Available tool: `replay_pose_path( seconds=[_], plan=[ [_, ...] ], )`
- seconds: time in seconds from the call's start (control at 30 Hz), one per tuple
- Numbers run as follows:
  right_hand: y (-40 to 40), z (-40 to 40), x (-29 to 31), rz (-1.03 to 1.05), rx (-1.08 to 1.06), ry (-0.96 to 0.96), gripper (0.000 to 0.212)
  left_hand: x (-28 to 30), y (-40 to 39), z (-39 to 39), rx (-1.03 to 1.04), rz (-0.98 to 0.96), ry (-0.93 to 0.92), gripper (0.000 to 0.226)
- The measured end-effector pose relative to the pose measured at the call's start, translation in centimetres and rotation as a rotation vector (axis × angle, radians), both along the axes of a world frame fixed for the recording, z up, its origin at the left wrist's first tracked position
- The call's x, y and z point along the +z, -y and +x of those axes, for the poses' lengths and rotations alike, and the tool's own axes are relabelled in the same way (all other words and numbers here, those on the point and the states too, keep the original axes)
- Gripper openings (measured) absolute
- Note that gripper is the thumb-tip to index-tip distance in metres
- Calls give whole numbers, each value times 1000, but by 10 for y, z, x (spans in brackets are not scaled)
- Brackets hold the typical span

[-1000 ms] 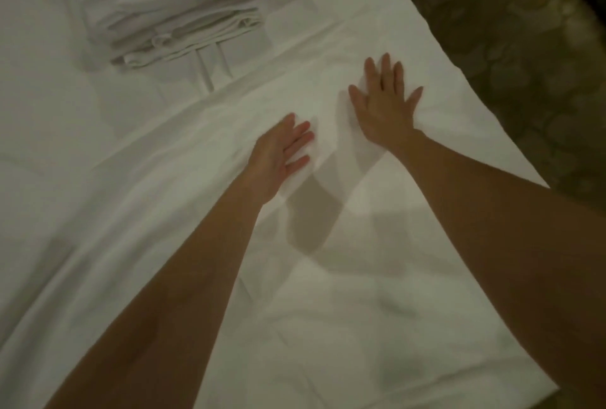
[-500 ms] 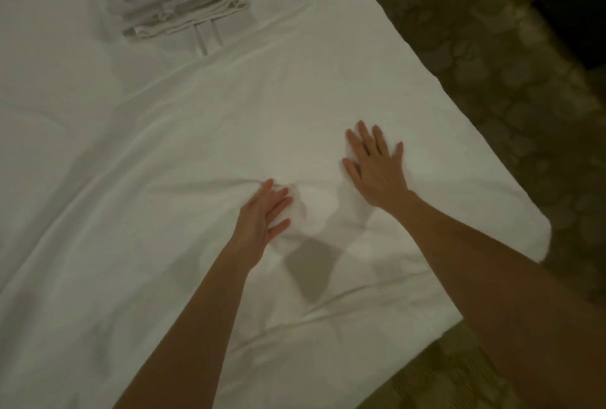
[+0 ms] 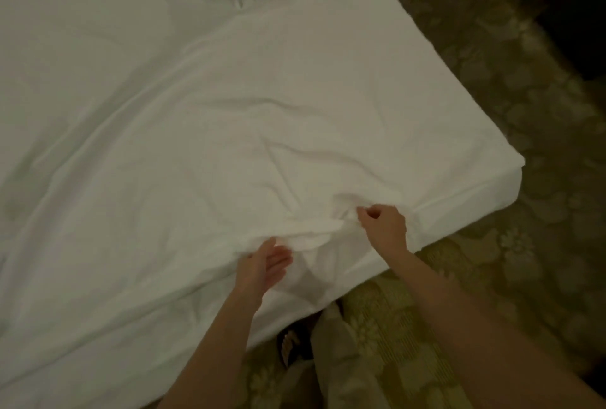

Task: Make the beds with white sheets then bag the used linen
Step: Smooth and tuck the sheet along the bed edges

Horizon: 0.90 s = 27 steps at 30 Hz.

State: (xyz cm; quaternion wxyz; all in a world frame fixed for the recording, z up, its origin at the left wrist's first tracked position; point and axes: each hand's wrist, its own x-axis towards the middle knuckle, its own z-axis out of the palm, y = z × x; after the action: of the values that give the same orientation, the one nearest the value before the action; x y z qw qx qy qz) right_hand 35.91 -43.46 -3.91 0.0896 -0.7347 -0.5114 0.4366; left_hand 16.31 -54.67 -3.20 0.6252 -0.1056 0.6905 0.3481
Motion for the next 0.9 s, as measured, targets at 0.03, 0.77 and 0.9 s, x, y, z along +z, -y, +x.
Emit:
replay_pose_path(
  seconds=[0.03, 0.77, 0.9],
  plan=[
    [10, -3, 0, -130, -97, -72, 40, -2, 10, 0, 18, -35, 32, 37],
    [-4, 20, 5, -404, -560, -554, 24, 0, 35, 24, 494, 69, -20, 39],
    [-3, 31, 0, -325, -405, -382, 36, -8, 20, 25, 497, 71, -126, 21]
  ],
)
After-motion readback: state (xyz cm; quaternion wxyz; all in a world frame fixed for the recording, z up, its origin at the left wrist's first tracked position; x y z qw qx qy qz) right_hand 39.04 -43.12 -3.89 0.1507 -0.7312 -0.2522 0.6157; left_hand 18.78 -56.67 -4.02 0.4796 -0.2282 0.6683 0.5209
